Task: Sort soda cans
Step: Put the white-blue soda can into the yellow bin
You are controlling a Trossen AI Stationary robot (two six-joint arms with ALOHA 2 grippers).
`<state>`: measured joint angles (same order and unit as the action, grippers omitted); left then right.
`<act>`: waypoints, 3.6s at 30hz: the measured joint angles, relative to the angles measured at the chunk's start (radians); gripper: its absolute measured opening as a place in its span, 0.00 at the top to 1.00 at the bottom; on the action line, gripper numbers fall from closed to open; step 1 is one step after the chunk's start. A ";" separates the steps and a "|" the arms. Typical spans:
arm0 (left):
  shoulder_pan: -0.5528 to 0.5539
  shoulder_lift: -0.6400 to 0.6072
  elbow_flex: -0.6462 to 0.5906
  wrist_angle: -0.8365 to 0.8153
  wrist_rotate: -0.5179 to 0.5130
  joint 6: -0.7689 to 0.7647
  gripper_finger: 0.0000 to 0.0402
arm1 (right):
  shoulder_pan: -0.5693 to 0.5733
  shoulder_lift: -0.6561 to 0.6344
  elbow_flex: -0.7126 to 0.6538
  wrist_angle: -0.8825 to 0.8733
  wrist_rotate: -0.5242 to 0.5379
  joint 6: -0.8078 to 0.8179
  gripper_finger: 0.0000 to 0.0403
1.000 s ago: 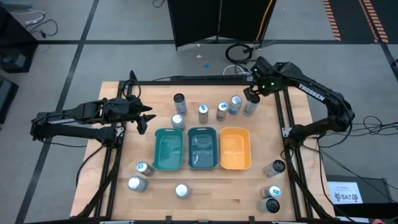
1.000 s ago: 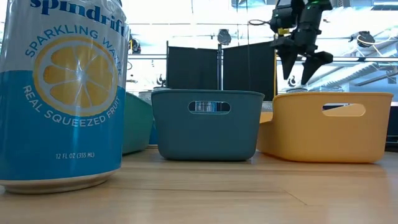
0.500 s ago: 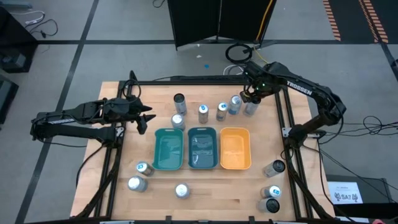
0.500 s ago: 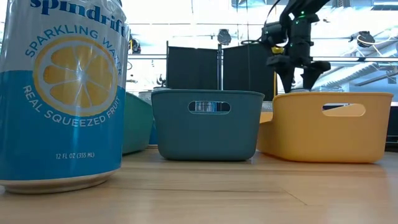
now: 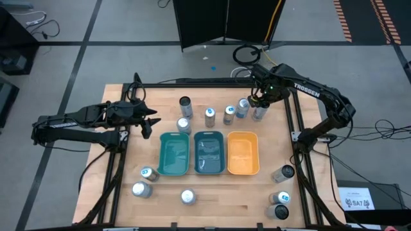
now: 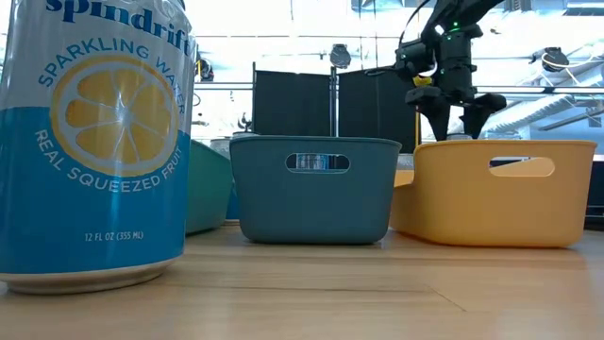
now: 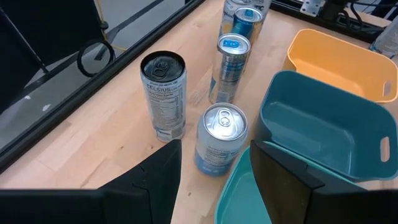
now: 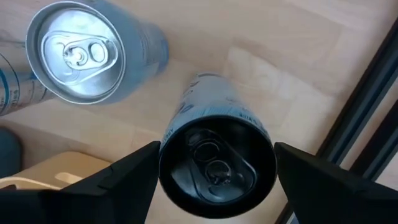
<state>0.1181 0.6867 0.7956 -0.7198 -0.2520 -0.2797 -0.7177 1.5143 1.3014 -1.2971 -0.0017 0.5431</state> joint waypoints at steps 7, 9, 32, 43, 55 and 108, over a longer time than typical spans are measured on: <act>0.000 0.000 0.000 0.000 0.000 -0.001 0.50 | 0.001 0.003 0.002 -0.009 -0.004 0.021 0.39; 0.000 0.000 0.000 0.000 0.000 -0.001 0.50 | 0.006 0.003 0.002 -0.015 -0.004 0.021 0.40; 0.000 0.000 0.000 0.001 0.000 -0.002 0.50 | 0.016 -0.323 -0.001 -0.107 -0.015 0.098 0.40; 0.000 0.000 0.000 0.007 0.000 -0.001 0.50 | 0.116 -0.524 -0.001 -0.022 -0.244 0.175 0.40; 0.000 0.000 0.000 0.007 0.000 -0.002 0.50 | 0.373 -0.444 0.026 0.199 -0.265 0.284 0.40; 0.000 0.000 0.000 -0.001 0.017 -0.002 0.50 | 0.730 0.290 0.405 -0.125 0.063 0.370 0.39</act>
<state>0.1184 0.6868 0.7956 -0.7212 -0.2347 -0.2817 0.0123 1.8046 1.7065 -1.4217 0.0617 0.9131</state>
